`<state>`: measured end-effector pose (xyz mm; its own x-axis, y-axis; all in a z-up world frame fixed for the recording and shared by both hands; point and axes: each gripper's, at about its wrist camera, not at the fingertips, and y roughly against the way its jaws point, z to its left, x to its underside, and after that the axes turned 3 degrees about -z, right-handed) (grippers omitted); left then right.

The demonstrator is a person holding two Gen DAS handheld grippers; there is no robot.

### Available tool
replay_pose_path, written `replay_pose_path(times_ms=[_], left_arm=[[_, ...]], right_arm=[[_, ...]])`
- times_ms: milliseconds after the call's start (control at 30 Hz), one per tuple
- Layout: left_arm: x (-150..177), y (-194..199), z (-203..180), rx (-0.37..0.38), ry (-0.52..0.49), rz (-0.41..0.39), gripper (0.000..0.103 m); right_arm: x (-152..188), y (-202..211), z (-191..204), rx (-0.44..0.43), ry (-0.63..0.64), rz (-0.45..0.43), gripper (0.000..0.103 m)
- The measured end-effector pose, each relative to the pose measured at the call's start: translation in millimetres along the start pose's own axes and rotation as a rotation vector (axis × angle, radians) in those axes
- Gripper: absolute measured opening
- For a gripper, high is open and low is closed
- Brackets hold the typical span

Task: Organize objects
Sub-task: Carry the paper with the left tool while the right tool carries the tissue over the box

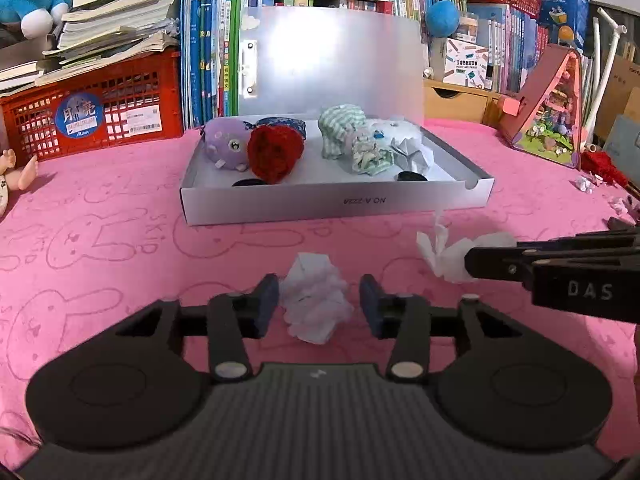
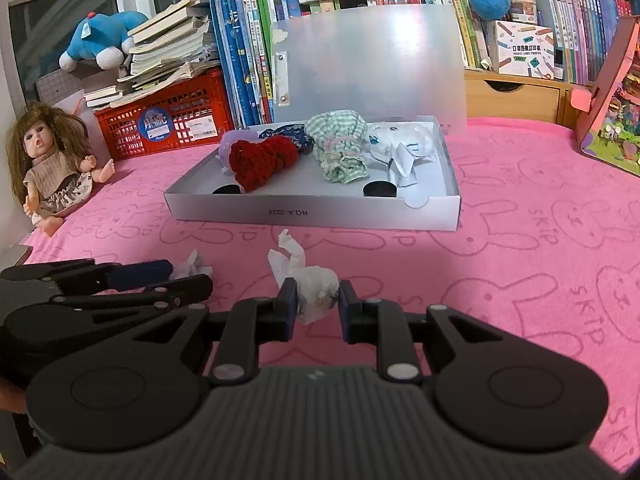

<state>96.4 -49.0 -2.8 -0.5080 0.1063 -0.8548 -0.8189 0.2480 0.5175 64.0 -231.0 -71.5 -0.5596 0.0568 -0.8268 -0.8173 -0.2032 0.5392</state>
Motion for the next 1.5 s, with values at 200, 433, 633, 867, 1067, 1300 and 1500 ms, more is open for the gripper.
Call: replay_pose_path(times_ms=[200,433,633,867,1067,1300,1500], left_arm=[[0.5,-4.1,-1.1,-0.017,0.019,0.017,0.065],[-4.5,-8.9,6.5,0.013,0.118,0.037,0.070],[-5.0,-10.8,10.5,0.022,0.165,0.041,0.040],[-4.9,-4.9,6.1,0.004,0.116,0.011,0.039],[-17.5,0.5,3.2,-0.005,0.080,-0.025,0.039],[-46.2,0.6,7.4,-0.023,0.051,-0.073,0.039],[-75.2,-7.1,9.4,-0.035,0.030,-0.109,0.039]], right_arm=[[0.5,-0.3,-0.2,-0.003,-0.004,0.003,0.026],[1.4,-1.4,-0.2,-0.002,-0.007,0.005,0.026],[1.2,-1.9,-0.2,-0.003,-0.008,0.003,0.026],[0.6,-2.8,0.4,-0.002,-0.009,0.000,0.026],[-8.5,-1.2,-2.5,0.001,-0.019,-0.020,0.026],[-33.5,2.1,-8.6,0.007,-0.025,-0.061,0.026],[-57.3,-3.6,-13.5,0.006,-0.037,-0.083,0.026]])
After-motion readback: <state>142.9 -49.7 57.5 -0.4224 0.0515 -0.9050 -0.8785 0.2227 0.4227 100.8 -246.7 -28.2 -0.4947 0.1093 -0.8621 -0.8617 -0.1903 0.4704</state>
